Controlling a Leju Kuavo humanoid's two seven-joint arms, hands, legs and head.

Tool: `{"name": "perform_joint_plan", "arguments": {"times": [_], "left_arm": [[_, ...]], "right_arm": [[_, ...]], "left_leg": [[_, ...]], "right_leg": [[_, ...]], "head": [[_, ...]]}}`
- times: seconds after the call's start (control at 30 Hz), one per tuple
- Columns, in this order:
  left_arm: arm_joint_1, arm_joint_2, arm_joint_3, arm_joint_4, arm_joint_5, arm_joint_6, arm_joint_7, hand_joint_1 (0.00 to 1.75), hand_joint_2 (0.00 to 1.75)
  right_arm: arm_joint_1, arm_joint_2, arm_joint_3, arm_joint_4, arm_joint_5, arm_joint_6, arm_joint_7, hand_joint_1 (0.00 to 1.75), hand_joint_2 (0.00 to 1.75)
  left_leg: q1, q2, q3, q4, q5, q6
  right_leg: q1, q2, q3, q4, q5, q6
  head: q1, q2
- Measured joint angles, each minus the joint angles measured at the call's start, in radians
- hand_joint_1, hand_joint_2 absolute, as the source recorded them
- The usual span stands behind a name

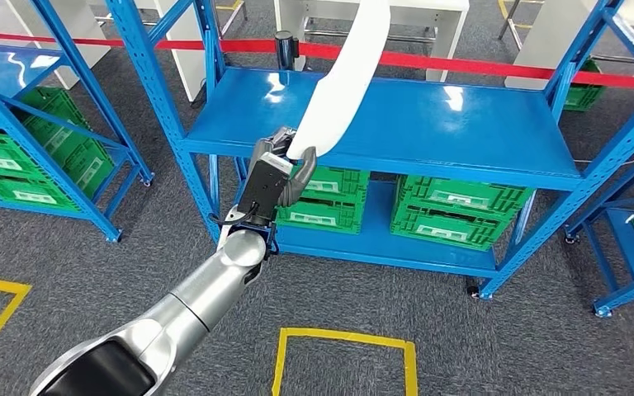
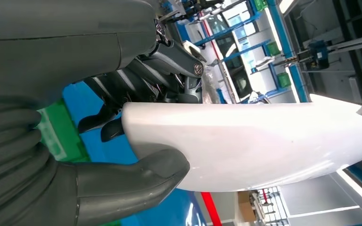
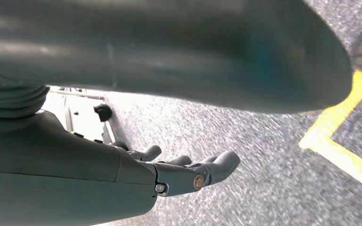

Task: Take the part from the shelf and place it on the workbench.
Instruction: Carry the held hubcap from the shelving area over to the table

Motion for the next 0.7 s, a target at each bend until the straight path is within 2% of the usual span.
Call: {"name": "perform_joint_plan", "arguments": {"times": [0.03, 0.07, 0.1, 0.13, 0.17, 0.2, 0.23, 0.27, 0.3, 0.37, 0.4, 0.43, 0.5, 0.53, 0.57, 0.6, 0.63, 0.67, 0.7], "left_arm": [[0.002, 0.000, 0.000, 0.000, 0.000, 0.000, 0.000, 1.75, 1.75], [0.004, 0.000, 0.000, 0.001, 0.000, 0.000, 0.000, 1.75, 1.75], [0.006, 0.001, 0.000, 0.001, 0.000, 0.000, 0.000, 1.75, 1.75], [0.007, 0.001, 0.000, 0.001, 0.000, 0.000, 0.000, 1.75, 1.75], [0.008, 0.002, 0.000, 0.002, 0.000, 0.000, 0.000, 1.75, 1.75], [0.008, 0.002, 0.000, 0.001, 0.000, 0.000, 0.000, 1.75, 1.75], [0.008, 0.003, 0.000, 0.000, 0.000, 0.000, 0.000, 1.75, 1.75], [0.007, 0.003, 0.000, -0.002, 0.000, 0.000, 0.000, 1.75, 1.75], [0.007, 0.003, 0.000, -0.003, 0.000, 0.000, 0.000, 1.75, 1.75], [0.007, 0.005, 0.000, -0.003, 0.000, 0.000, 0.000, 1.75, 1.75], [0.007, 0.006, 0.000, -0.002, 0.000, 0.000, 0.000, 1.75, 1.75], [0.007, 0.008, 0.000, -0.002, 0.000, 0.000, 0.000, 1.75, 1.75], [0.008, 0.010, 0.000, -0.003, 0.000, 0.000, 0.000, 1.75, 1.75], [0.008, 0.011, 0.000, -0.003, 0.000, 0.000, 0.000, 1.75, 1.75], [0.009, 0.012, 0.000, -0.002, 0.000, 0.000, 0.000, 1.75, 1.75], [0.010, 0.013, 0.000, -0.002, 0.000, 0.000, 0.000, 1.75, 1.75], [0.011, 0.014, 0.000, -0.003, 0.000, 0.000, 0.000, 1.75, 1.75], [0.011, 0.014, 0.000, -0.004, 0.000, 0.000, 0.000, 1.75, 1.75], [0.010, 0.014, 0.000, -0.007, 0.000, 0.000, 0.000, 1.75, 1.75]], "right_arm": [[0.000, 0.000, -0.001, 0.000, 0.000, 0.000, 0.000, 0.00, 0.00], [0.000, -0.001, -0.002, 0.000, 0.000, 0.000, 0.000, 0.00, 0.00], [0.000, -0.001, -0.003, 0.000, 0.000, 0.000, 0.000, 0.00, 0.00], [0.000, -0.002, -0.004, 0.000, 0.000, 0.000, 0.000, 0.00, 0.00], [-0.001, -0.003, -0.004, 0.000, 0.000, 0.000, 0.000, 0.00, 0.00], [-0.002, -0.003, -0.005, 0.000, 0.000, 0.000, 0.000, 0.00, 0.00], [-0.003, -0.003, -0.005, 0.000, 0.000, 0.000, 0.000, 0.00, 0.00], [-0.004, -0.003, -0.005, 0.000, 0.000, 0.000, 0.000, 0.00, 0.00], [-0.003, -0.002, -0.005, 0.000, 0.000, 0.000, 0.000, 0.00, 0.00], [-0.003, -0.002, -0.005, 0.000, 0.000, 0.000, 0.000, 0.00, 0.00], [-0.003, -0.002, -0.005, 0.000, 0.000, 0.000, 0.000, 0.00, 0.00], [-0.003, -0.002, -0.005, 0.000, 0.000, 0.000, 0.000, 0.00, 0.00], [-0.003, -0.002, -0.005, 0.000, 0.000, 0.000, 0.000, 0.00, 0.00], [-0.002, -0.002, -0.005, 0.000, 0.000, 0.000, -0.002, 0.00, 0.00], [-0.002, -0.002, -0.005, 0.000, 0.000, 0.000, -0.004, 0.00, 0.00], [-0.001, -0.002, -0.005, 0.000, 0.000, 0.000, -0.008, 0.00, 0.00], [-0.001, -0.002, -0.005, 0.000, 0.000, 0.000, -0.011, 0.00, 0.00], [-0.002, -0.002, -0.005, 0.000, 0.000, 0.000, -0.014, 0.00, 0.00], [-0.002, -0.002, -0.005, 0.000, 0.001, 0.000, -0.017, 0.00, 0.00]], "left_leg": [[0.000, 0.001, -0.019, 0.002, 0.013, -0.001], [0.001, 0.002, -0.039, 0.005, 0.026, -0.002], [0.002, 0.002, -0.059, 0.010, 0.038, -0.005], [0.004, 0.003, -0.079, 0.016, 0.048, -0.009], [0.005, 0.003, -0.097, 0.025, 0.056, -0.014], [0.006, 0.003, -0.113, 0.035, 0.064, -0.020], [0.005, 0.003, -0.123, 0.043, 0.070, -0.027], [0.004, 0.003, -0.128, 0.048, 0.076, -0.034], [0.003, 0.003, -0.131, 0.047, 0.084, -0.040], [0.005, 0.002, -0.136, 0.046, 0.089, -0.053], [0.007, 0.001, -0.144, 0.058, 0.069, -0.059], [0.009, 0.000, -0.156, 0.090, 0.029, -0.065], [0.010, 0.000, -0.184, 0.206, -0.075, -0.074], [0.011, 0.000, -0.192, 0.269, -0.106, -0.076], [0.011, -0.001, -0.190, 0.312, -0.113, -0.076], [0.011, -0.001, -0.174, 0.325, -0.099, -0.075], [0.010, -0.001, -0.141, 0.301, -0.075, -0.071], [0.009, -0.002, -0.090, 0.246, -0.058, -0.064], [0.006, -0.003, -0.028, 0.168, -0.061, -0.055]], "right_leg": [[0.000, 0.000, -0.009, 0.059, -0.023, 0.003], [-0.001, 0.000, -0.007, 0.095, -0.021, 0.006], [-0.002, 0.000, 0.012, 0.101, 0.001, 0.008], [-0.003, -0.001, 0.047, 0.073, 0.028, 0.010], [-0.004, -0.001, 0.095, 0.017, 0.039, 0.012], [-0.003, 0.000, 0.145, -0.052, 0.031, 0.010], [-0.001, 0.001, 0.181, -0.106, 0.016, 0.005], [0.001, 0.002, 0.202, -0.140, -0.002, -0.003], [0.005, 0.004, 0.206, -0.152, -0.007, -0.014], [0.003, 0.000, 0.192, -0.150, 0.010, -0.034], [0.003, -0.002, 0.182, -0.152, 0.022, -0.043], [0.001, -0.004, 0.169, -0.155, 0.036, -0.049], [0.001, -0.005, 0.140, -0.155, 0.061, -0.053], [0.002, -0.005, 0.124, -0.154, 0.074, -0.053], [0.002, -0.006, 0.108, -0.154, 0.087, -0.052], [0.003, -0.006, 0.093, -0.154, 0.099, -0.051], [0.004, -0.007, 0.079, -0.153, 0.111, -0.050], [0.004, -0.007, 0.066, -0.153, 0.122, -0.048], [0.006, -0.006, 0.057, -0.153, 0.133, -0.045]], "head": [[0.000, 0.000], [0.000, 0.000], [0.000, 0.000], [0.000, 0.000], [0.001, 0.000], [0.001, 0.000], [0.001, 0.000], [0.002, 0.000], [0.002, 0.000], [0.003, 0.000], [0.003, 0.000], [0.002, 0.000], [0.000, 0.000], [0.000, 0.000], [0.000, 0.000], [0.000, 0.000], [-0.001, 0.000], [-0.001, 0.000], [-0.001, 0.000]]}}
